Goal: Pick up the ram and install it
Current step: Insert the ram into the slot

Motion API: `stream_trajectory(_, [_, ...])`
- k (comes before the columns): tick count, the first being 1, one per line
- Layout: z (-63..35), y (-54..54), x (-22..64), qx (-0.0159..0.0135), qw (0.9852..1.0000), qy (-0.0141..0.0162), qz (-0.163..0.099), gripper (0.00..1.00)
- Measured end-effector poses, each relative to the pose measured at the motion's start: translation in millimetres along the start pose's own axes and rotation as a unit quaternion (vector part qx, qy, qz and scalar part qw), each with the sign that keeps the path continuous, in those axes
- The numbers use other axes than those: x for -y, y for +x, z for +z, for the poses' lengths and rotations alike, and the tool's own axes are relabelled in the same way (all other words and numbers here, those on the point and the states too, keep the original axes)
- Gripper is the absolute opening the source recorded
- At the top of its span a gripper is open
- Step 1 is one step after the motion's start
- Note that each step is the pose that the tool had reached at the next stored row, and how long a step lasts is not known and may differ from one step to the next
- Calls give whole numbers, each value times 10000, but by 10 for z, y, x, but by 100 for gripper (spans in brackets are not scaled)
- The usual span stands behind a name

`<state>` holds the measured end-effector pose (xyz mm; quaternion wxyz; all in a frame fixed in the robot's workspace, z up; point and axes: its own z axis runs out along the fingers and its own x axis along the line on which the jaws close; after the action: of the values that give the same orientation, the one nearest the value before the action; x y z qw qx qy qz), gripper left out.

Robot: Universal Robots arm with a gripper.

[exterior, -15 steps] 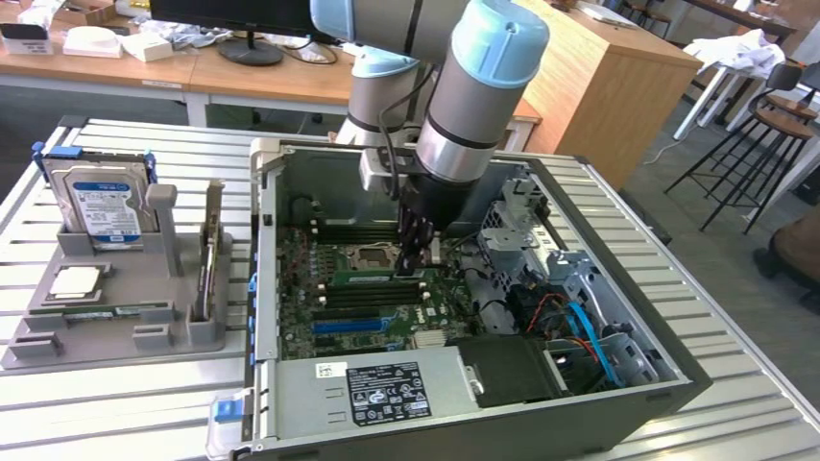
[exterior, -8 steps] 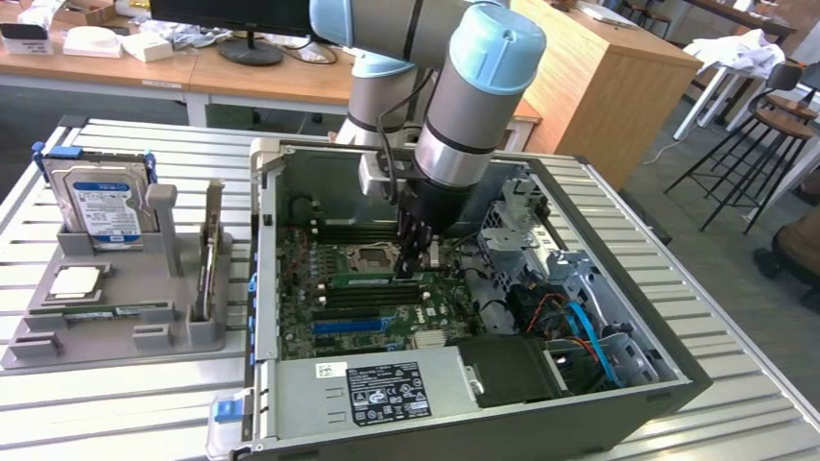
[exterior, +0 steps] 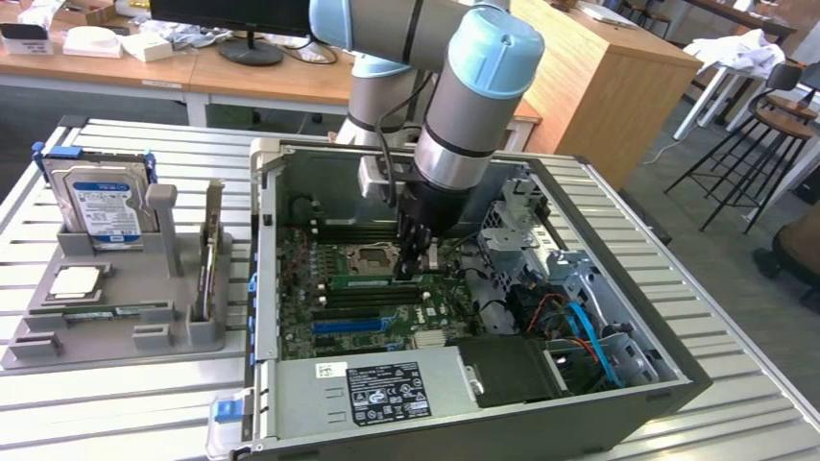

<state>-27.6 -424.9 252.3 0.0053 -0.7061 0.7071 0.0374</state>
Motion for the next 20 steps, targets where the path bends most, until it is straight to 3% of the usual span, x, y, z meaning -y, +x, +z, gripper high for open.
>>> stream_trajectory(20, [105,6,-2,2,10000,3,44,12])
